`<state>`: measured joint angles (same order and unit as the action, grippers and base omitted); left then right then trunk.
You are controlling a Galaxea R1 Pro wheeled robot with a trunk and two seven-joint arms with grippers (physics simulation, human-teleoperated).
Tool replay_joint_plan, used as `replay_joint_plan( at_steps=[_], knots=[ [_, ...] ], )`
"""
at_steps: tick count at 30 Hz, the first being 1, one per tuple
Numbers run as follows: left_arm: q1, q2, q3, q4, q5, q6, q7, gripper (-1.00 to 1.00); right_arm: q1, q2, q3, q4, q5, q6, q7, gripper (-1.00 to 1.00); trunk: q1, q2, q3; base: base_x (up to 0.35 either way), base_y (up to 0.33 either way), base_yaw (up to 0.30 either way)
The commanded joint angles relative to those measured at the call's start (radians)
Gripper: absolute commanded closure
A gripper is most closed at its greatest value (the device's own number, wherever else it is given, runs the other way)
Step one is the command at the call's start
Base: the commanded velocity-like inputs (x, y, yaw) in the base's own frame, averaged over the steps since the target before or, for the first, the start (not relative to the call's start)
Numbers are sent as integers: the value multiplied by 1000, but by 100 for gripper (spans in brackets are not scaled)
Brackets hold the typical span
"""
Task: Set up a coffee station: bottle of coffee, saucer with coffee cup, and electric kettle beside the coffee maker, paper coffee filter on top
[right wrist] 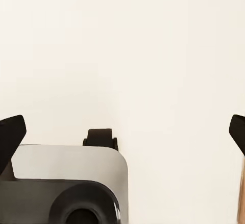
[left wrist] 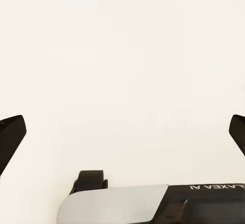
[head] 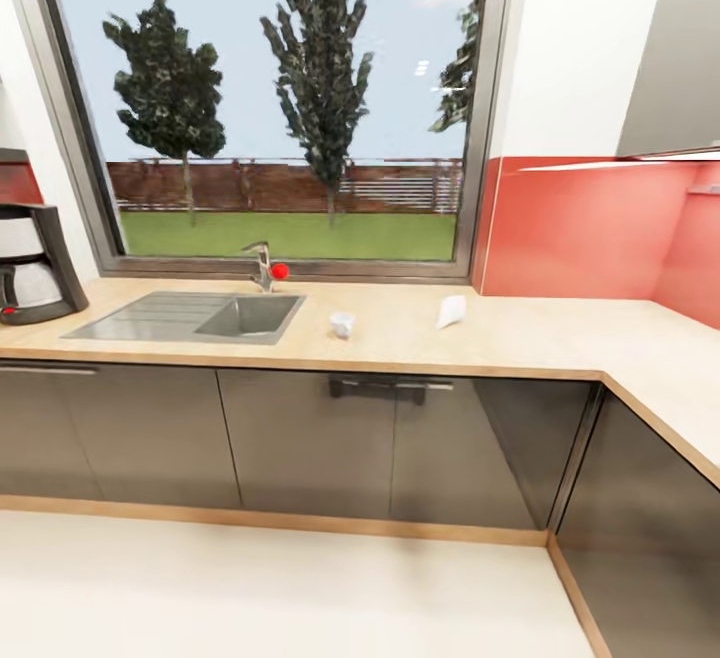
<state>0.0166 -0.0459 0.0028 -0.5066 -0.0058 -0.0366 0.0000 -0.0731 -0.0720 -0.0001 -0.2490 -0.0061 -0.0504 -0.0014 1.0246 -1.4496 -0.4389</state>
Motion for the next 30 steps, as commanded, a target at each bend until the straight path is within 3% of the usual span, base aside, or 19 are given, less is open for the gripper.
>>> replay_joint_plan(
  at_steps=[1, 21, 27, 30],
  knots=[
    [0, 0, 0, -1, -1, -2, 0, -100, 0, 0, 0, 1, -1, -3, 0, -100, 0, 0, -1, 219, 0, 0],
    [0, 0, 0, -1, 0, -1, 0, -100, 0, 0, 1, 2, -1, 0, 3, -100, 0, 0, -2, 302, 0, 0],
    [0, 1, 4, -1, 1, -2, 0, -100, -12, -1, -8, -15, -6, -7, 2, -100, 0, 0, -2, 93, 0, 0],
    [0, 1, 4, -1, 2, -2, 0, -100, -18, -1, -7, -70, -7, -33, 3, -100, 0, 0, -2, 5, 0, 0]
  ],
)
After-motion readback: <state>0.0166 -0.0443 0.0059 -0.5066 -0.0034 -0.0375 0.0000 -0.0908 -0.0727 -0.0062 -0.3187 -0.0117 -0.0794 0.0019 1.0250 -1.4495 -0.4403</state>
